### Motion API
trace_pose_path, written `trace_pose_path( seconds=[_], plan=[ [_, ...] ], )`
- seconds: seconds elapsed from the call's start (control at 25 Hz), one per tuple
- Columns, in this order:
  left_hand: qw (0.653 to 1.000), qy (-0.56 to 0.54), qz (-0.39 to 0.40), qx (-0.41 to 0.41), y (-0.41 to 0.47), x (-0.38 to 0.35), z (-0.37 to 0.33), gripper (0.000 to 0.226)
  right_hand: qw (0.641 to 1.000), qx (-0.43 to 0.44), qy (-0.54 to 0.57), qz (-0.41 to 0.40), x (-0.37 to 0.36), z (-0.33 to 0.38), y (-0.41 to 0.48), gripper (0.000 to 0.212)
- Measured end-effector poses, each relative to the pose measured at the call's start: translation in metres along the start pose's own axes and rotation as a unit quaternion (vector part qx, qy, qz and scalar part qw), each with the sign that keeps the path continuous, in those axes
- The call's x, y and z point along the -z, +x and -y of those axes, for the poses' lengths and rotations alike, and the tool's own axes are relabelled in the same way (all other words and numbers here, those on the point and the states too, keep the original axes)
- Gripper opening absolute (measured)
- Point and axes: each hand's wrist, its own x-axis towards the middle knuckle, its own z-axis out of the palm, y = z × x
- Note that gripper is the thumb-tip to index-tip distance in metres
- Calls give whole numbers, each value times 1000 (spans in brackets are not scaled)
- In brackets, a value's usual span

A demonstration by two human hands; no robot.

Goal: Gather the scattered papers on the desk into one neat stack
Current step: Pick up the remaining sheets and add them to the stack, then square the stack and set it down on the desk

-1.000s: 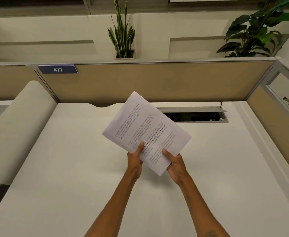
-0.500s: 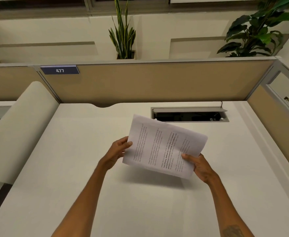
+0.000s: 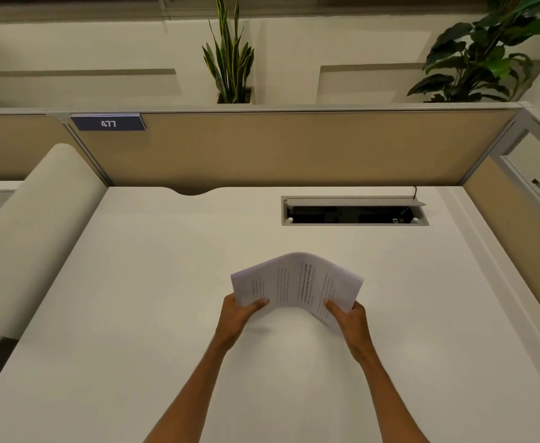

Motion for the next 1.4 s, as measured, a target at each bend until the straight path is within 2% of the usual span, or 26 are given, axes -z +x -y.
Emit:
trace_pose_path(
  seconds=[0.12,0.28,0.36,0.56,0.76,0.88,1.2,1.32,1.4],
  plan=[
    [999,-20,20,19,-3,7,14,45,999,-14,-15,40,3,-10,0,39],
    [1000,-12,-6,2,7,11,11,32,999,-20,-19,40,4,4,10,26],
    [1000,-21,-15,-7,5,6,11,35,999,-13,-16,34,3,1,11,24],
    [1000,-8,-13,-15,4,1,22,39,998,-11,-38,41,3,-15,13,34],
    [1000,-23,-21,-1,6,-1,28,40,997,-8,-47,56,4,-15,15,32],
    [1000,-25,-18,-7,7,0,31,47,997,1,-52,49,3,-17,15,43],
    [1000,8,-6,2,20,10,19,29,996,-11,-69,51,2,-1,18,31],
    [999,27,31,31,30,26,-4,25,992,-48,-68,96,14,15,21,22],
    [998,23,52,42,38,40,-19,25,983,-78,-44,163,24,27,23,27]
  ],
)
